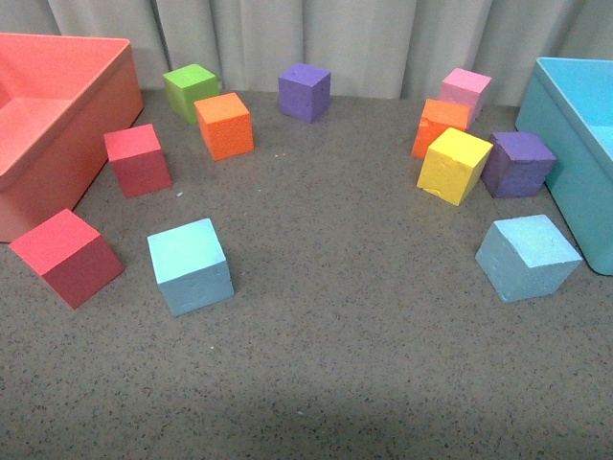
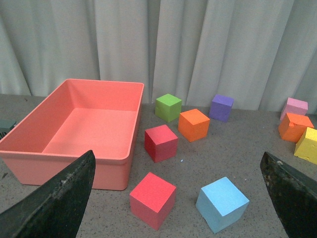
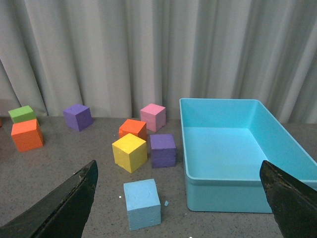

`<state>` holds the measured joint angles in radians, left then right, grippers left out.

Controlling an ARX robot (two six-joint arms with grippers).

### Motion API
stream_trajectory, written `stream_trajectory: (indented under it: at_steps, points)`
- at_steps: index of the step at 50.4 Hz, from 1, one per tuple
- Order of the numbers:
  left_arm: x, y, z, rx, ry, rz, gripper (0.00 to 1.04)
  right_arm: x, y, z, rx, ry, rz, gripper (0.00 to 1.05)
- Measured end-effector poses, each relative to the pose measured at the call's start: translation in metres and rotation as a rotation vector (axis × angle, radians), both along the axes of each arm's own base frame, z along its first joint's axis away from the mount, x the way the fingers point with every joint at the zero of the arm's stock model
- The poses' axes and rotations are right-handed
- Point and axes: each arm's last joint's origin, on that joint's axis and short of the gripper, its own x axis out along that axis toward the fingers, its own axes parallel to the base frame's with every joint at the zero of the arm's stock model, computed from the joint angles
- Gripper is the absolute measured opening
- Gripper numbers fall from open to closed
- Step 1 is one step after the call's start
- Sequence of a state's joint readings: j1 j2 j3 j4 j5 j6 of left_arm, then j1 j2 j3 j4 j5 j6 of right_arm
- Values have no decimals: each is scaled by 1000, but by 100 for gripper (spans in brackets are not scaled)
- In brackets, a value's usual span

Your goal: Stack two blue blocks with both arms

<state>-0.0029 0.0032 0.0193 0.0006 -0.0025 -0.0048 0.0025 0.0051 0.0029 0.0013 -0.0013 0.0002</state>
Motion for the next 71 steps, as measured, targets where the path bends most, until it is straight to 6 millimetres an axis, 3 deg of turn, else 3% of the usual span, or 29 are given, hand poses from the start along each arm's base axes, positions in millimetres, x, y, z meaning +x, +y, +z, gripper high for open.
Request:
stream_trajectory:
  at_steps: [67, 71]
  points:
    - [0, 0, 0, 0, 0, 0, 98, 0, 0, 0, 0, 0, 0, 95]
    - [0, 0, 0, 0, 0, 0, 98, 1, 0, 0, -132, 144, -111, 95]
